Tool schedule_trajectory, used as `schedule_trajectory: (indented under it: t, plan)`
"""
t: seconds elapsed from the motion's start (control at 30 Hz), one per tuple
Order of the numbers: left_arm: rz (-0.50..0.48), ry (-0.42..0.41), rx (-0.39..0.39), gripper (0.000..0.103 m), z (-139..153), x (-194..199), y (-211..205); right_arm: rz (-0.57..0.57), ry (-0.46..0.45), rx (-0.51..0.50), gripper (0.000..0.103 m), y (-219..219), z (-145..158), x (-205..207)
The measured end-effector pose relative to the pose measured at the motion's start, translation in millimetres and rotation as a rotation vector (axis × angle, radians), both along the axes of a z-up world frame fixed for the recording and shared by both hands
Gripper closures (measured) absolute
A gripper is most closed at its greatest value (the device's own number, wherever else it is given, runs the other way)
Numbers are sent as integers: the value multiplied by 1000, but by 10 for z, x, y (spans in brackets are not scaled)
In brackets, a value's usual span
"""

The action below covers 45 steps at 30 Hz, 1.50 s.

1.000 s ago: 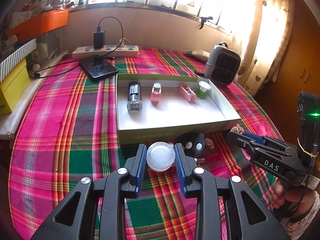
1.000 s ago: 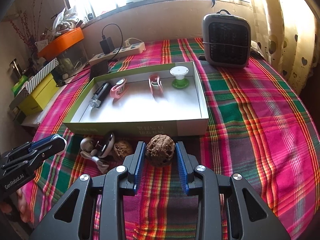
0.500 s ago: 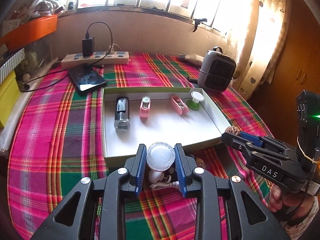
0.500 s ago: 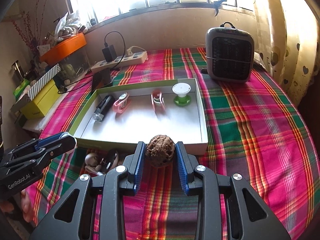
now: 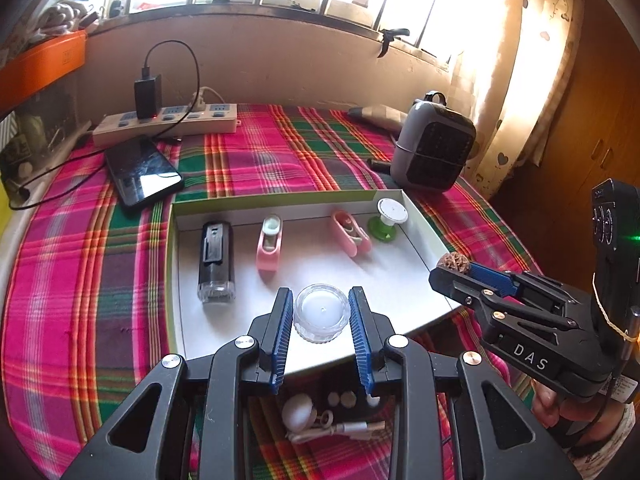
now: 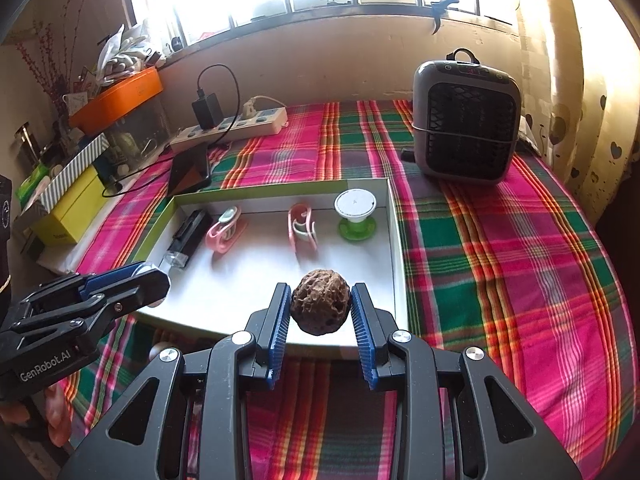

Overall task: Organize objects
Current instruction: 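Carry the white container and walnut over the box with both tools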

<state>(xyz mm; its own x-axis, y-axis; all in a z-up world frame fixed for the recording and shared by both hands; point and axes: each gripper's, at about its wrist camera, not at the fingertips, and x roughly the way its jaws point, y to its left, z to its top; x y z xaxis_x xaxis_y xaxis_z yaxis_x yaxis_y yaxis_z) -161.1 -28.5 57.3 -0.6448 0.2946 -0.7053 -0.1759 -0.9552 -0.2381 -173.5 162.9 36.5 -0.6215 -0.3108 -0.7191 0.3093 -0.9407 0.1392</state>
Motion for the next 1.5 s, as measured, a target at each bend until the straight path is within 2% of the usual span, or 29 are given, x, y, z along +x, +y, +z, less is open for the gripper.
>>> schedule_trajectory:
  t: [0.17,0.43,0.73,1.5]
  plan:
    - [-10,2,-1,77,-3,-190,48,2,0,14,71,-6,-14,-134]
    - [2,-38,10,77,-106,-528,64,13,-17,35,71,-32,-83,-339]
    - [-19,-50,-6,77,-163,-781,174,12,-42,21,71,-12,-183,-486]
    - [-36,-110,-68,77,-376,-1061,351,55,-17,53,71,-100,-267,-573]
